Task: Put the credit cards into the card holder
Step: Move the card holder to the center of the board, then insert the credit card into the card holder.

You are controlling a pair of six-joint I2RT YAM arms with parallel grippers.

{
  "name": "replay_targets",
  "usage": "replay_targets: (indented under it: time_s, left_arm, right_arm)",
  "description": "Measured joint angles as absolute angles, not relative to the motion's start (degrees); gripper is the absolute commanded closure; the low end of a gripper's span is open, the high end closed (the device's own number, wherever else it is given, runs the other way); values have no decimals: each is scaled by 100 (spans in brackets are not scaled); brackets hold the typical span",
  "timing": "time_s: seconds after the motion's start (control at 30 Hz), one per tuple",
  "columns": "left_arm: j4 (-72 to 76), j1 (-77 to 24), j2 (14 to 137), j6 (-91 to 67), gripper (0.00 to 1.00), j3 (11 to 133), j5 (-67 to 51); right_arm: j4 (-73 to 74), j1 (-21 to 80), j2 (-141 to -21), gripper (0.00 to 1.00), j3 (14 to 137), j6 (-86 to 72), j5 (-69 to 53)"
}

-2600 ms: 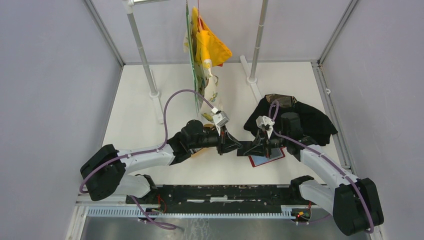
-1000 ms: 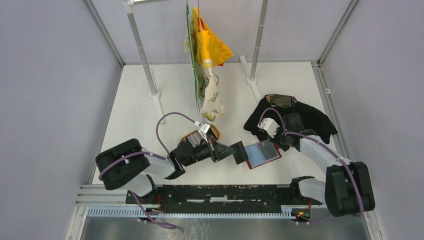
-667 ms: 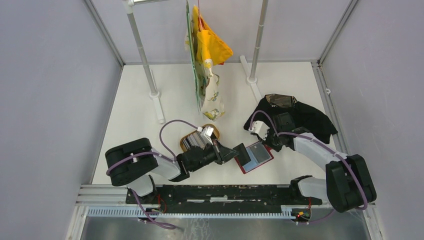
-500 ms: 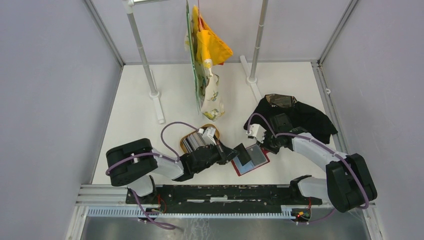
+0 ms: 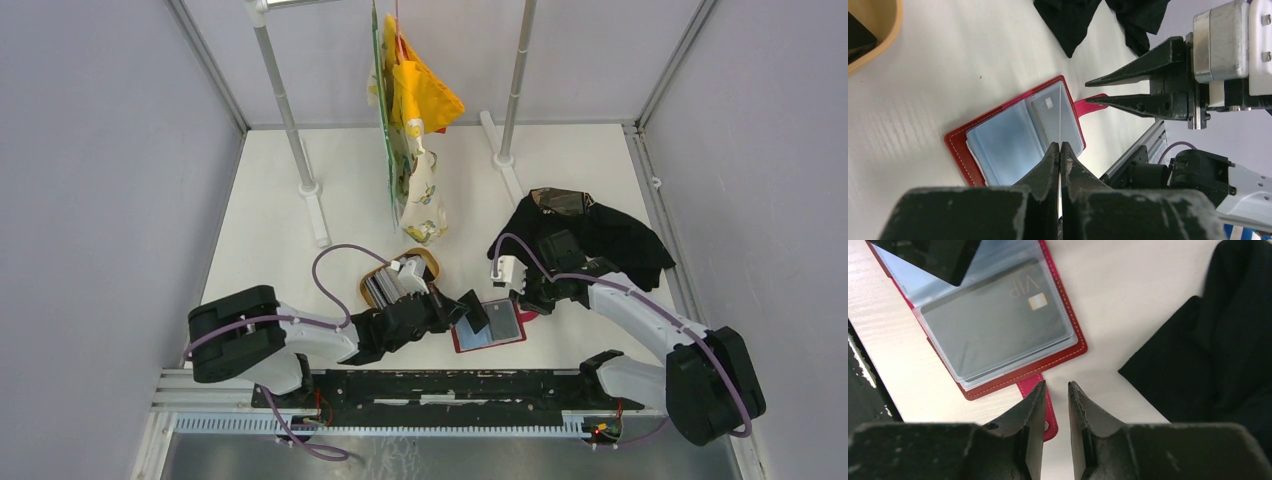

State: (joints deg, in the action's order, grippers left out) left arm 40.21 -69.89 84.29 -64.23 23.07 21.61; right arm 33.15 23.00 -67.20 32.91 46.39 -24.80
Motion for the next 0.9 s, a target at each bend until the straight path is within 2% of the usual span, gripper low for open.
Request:
replay_targets:
  time_s: [0.33, 0.9]
  left_arm:
    - [3988, -6989, 8009, -6143, 98, 2134, 2029]
    - [4659, -6757, 8635, -6429, 98, 1846, 1590]
  right_arm:
    - [3288, 2300, -6687, 71, 3288, 4729, -2390]
    - [3308, 2300, -6842, 71, 3275, 4790, -2281]
